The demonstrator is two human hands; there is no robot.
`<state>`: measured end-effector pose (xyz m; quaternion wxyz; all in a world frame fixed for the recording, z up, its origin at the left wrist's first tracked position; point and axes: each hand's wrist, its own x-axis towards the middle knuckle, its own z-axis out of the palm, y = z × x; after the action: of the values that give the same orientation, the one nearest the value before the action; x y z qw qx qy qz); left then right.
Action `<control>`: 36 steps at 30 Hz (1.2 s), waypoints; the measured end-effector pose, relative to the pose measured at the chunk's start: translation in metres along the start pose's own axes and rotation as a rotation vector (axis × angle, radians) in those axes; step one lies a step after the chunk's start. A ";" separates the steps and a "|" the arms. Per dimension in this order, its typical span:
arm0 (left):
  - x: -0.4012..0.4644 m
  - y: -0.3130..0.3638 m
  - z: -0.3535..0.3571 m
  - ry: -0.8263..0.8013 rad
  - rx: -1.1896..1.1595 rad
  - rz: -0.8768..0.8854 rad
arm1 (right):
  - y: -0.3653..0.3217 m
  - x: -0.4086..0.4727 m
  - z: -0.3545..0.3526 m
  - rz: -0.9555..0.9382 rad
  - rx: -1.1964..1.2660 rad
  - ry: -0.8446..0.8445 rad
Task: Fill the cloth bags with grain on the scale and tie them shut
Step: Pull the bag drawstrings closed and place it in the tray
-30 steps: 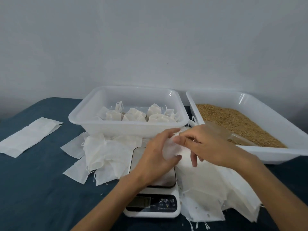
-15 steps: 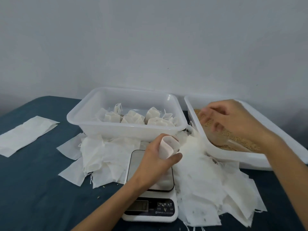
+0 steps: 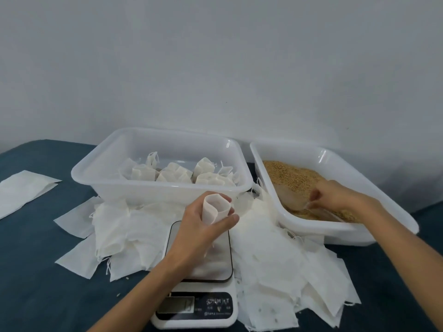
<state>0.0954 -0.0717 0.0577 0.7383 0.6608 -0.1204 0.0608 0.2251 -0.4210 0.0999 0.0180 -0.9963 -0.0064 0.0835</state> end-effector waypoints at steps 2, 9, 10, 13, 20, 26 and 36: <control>0.000 0.000 0.000 0.000 -0.002 0.002 | 0.009 0.003 0.001 0.015 0.009 0.030; -0.001 0.000 0.001 0.000 0.007 -0.002 | 0.043 0.004 0.008 0.103 0.076 0.180; -0.001 0.000 0.001 0.000 0.010 0.000 | 0.047 0.002 0.009 0.107 0.064 0.213; 0.000 0.000 0.000 -0.002 0.012 0.003 | 0.057 -0.003 0.007 0.193 -0.103 0.318; 0.000 -0.002 0.000 0.006 0.031 -0.011 | 0.046 -0.006 -0.006 0.356 -0.559 0.365; -0.001 -0.003 0.001 -0.001 0.034 -0.008 | 0.022 0.006 0.003 0.088 -0.364 0.298; 0.001 -0.003 0.000 0.002 0.010 0.000 | 0.012 0.016 0.012 0.006 0.159 0.220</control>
<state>0.0965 -0.0722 0.0553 0.7350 0.6645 -0.1195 0.0619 0.2386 -0.4322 0.0847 0.0973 -0.9949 0.0052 -0.0259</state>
